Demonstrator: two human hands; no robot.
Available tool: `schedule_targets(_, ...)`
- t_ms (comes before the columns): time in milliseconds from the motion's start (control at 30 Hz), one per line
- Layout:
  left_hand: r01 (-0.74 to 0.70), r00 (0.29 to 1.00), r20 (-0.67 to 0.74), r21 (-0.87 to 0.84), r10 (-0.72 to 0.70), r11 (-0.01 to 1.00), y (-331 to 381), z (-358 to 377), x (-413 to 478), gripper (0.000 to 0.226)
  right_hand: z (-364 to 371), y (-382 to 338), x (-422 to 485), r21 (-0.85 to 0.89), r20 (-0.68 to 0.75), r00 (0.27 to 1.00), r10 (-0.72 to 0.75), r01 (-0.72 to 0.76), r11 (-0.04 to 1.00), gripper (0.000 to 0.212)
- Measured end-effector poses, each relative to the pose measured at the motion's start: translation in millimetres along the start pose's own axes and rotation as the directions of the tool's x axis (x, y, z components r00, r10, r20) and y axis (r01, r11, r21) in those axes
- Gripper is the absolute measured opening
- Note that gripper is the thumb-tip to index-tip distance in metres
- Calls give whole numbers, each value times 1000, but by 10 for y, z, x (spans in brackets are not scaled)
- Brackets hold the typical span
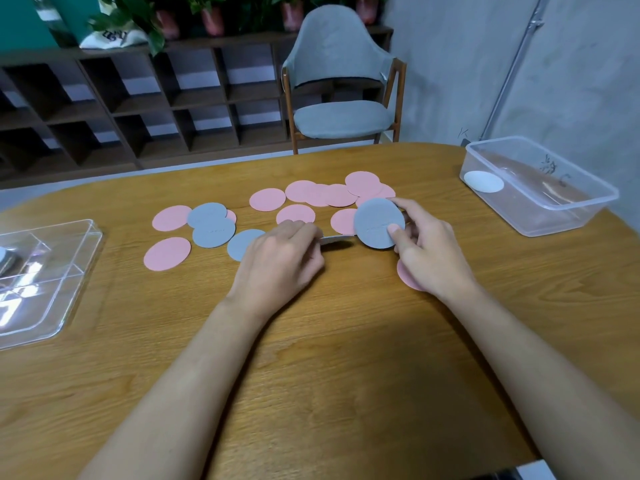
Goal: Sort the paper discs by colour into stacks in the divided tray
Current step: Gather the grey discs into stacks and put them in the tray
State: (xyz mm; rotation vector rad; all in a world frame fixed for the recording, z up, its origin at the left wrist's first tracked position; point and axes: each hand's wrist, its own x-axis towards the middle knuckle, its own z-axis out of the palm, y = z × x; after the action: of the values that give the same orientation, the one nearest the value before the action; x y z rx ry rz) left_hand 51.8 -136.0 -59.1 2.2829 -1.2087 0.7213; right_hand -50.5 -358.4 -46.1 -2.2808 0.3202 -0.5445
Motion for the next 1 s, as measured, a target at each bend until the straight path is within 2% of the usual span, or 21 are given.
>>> schedule_targets(100,172,982,-37,-260,-188,950,63,-75,-22,4,0,-15,1,-9,19,1000,-6,6,1000,43)
schedule_targets(200,363,923,88,-529,-376,767,132,-70,-17,13,-5,-33,-12,5,48,999,-23,23,1000,45)
schedule_targets(267,438,885,160,-603,-437,666,140,-28,-13,15,6,-48,-20,35,89,995,-35,32,999,48)
schedule_targets(333,458,869,174,-635,-463,622,153,10,-16,14,41,-67,-41,59,150,987,-62,54,997,50)
schedule_targets(567,459,864,140,-611,-483,645,260,49,-3,31,113,-100,-75,109,241,966,-99,75,991,51)
schedule_targets(733,419,887,92,-572,-453,705,248,38,-17,29,146,-139,-110,-117,294,944,-149,190,975,57)
schedule_targets(800,388,901,55,-548,-431,741,244,25,-23,29,136,-139,-108,-149,288,944,-163,212,966,56)
schedule_targets(900,337,923,8,-502,-386,796,257,-1,-33,27,116,-147,-124,-98,224,954,-201,227,969,44)
schedule_targets(1000,299,929,-36,-510,-367,806,257,-25,-55,26,121,-156,-160,-46,207,957,-201,215,976,38)
